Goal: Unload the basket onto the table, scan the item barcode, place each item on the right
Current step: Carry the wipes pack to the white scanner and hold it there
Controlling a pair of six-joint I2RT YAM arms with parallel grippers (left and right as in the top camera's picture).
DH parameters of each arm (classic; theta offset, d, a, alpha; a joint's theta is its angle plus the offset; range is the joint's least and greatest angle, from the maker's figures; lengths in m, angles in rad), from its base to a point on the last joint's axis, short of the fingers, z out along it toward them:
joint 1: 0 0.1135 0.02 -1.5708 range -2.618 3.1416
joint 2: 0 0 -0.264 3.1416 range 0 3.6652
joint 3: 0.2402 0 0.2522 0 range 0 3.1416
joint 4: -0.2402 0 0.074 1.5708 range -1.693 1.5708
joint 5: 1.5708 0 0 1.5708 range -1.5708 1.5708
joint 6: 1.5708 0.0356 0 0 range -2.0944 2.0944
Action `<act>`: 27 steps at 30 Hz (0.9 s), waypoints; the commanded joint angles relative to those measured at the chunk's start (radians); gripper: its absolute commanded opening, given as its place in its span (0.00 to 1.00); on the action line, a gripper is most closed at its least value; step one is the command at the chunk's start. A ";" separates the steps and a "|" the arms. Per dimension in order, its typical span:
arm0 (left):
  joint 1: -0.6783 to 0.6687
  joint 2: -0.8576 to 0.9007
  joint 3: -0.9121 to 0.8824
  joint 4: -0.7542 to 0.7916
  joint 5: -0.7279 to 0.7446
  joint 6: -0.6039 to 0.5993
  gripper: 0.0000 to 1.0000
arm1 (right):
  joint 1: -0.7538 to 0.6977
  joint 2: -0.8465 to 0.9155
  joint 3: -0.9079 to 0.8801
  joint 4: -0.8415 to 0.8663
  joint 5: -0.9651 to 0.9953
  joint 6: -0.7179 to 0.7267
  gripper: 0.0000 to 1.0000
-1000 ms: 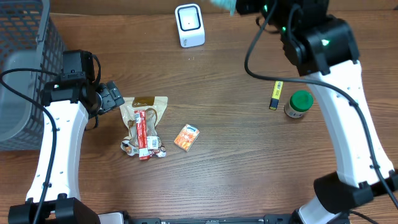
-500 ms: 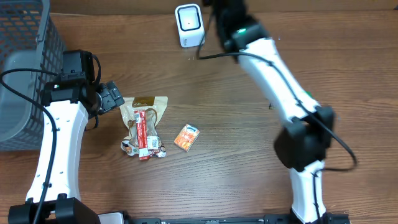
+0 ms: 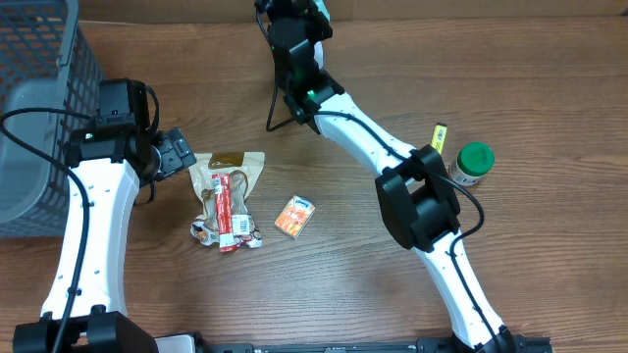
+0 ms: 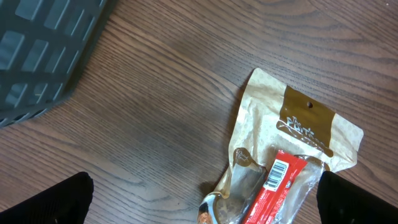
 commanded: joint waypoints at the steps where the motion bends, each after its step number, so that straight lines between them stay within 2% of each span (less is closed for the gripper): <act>1: -0.004 0.006 -0.002 -0.002 -0.010 0.004 1.00 | -0.005 0.029 0.002 0.019 0.049 -0.075 0.04; 10: -0.004 0.006 -0.002 -0.002 -0.010 0.004 1.00 | 0.001 0.064 0.002 -0.015 0.045 -0.074 0.04; 16: -0.004 0.006 -0.002 -0.002 -0.010 0.004 1.00 | 0.006 0.074 0.002 -0.081 0.044 0.004 0.04; 27: -0.004 0.006 -0.002 -0.002 -0.010 0.004 1.00 | 0.042 0.074 0.002 -0.129 0.031 0.006 0.04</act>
